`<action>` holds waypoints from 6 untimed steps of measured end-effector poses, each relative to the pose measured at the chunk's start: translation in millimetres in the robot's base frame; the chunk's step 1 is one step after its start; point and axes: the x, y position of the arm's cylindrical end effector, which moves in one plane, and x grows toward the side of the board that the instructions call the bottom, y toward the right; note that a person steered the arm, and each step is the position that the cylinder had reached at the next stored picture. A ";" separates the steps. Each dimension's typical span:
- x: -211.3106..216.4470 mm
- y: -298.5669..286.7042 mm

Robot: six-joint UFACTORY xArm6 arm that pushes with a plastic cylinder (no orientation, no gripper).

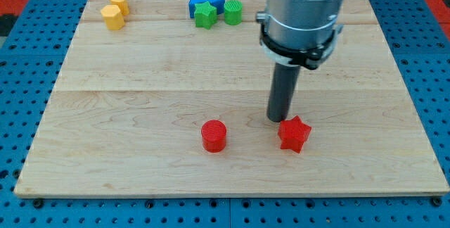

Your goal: Move the red star towards the bottom right

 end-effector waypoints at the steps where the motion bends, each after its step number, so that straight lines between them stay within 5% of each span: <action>1: 15.1 -12.6; 6: 35.6 70.1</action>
